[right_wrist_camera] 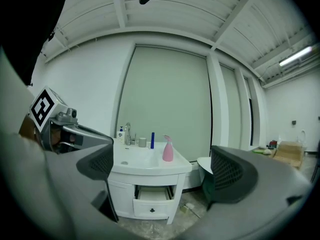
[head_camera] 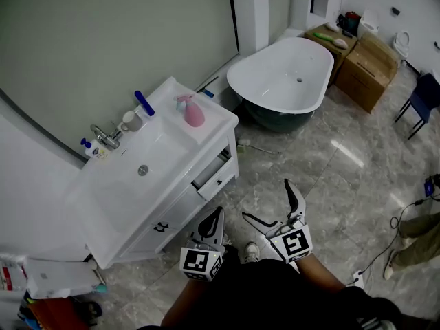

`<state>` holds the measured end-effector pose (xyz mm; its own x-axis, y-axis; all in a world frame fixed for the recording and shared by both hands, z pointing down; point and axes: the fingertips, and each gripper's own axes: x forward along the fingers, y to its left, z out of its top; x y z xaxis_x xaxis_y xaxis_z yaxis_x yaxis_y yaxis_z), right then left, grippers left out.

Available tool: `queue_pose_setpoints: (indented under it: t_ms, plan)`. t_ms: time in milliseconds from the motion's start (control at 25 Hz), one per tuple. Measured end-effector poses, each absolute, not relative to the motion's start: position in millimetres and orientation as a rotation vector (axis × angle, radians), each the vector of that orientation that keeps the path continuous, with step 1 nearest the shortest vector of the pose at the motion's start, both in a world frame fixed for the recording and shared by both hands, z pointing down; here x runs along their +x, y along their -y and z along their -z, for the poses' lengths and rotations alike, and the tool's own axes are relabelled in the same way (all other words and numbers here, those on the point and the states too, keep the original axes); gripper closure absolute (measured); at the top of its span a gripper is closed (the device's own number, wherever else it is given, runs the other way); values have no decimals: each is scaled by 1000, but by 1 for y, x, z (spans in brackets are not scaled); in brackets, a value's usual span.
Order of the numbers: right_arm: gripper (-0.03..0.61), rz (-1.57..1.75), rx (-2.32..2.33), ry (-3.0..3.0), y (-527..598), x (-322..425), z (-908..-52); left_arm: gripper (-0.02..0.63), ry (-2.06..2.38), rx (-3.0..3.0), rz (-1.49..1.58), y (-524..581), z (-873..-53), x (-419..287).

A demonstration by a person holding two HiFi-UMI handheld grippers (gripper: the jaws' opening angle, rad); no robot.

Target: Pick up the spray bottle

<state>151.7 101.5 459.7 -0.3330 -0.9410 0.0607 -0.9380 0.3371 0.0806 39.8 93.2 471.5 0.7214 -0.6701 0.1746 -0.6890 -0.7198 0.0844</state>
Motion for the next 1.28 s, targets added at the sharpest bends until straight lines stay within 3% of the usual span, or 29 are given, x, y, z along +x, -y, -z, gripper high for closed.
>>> queue_pose_setpoints:
  t_ms: [840,1280]
  plan:
    - [-9,39,1631,2520,114,112,-462,618,1188,2747,-189,114,-476,3]
    - [-5,-2,1591,2499,204,66,-479,618,1247,2713,-195,198,-476,-52]
